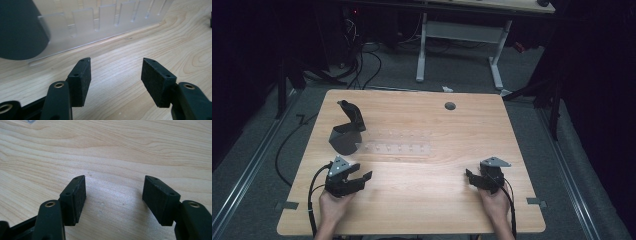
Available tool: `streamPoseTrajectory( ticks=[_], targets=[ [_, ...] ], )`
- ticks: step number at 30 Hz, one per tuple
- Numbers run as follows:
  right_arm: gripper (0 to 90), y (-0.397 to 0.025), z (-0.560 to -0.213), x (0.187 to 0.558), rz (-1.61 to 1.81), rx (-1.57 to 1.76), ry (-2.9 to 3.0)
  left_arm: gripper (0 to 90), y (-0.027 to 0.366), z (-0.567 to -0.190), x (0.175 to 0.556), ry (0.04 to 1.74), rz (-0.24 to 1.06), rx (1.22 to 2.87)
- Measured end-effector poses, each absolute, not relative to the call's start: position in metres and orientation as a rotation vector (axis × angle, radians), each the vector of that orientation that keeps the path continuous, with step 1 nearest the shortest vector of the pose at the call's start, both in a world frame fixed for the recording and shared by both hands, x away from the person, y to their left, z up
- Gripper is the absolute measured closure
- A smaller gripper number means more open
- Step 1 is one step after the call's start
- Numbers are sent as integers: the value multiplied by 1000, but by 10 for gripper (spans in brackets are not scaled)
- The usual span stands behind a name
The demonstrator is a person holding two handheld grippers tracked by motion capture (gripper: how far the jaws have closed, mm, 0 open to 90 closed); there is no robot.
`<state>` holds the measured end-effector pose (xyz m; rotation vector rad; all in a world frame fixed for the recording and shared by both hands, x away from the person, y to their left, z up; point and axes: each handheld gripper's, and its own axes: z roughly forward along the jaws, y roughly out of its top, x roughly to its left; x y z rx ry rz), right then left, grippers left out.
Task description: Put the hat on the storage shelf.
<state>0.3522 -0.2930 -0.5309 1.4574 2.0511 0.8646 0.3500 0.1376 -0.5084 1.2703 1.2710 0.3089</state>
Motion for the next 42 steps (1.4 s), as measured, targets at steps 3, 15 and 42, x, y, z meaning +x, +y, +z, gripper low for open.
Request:
streamPoseTrajectory(
  ticks=[3,15,42],
  targets=[
    [359,-293,-531,352,865,1457,2052,415,132,-510,350,1263,300,1289],
    [359,-293,-531,352,864,1456,2052,412,119,-517,351,1253,292,1311],
    [359,-293,-531,352,864,1458,2052,361,98,-546,370,1294,408,1430]
  ],
)
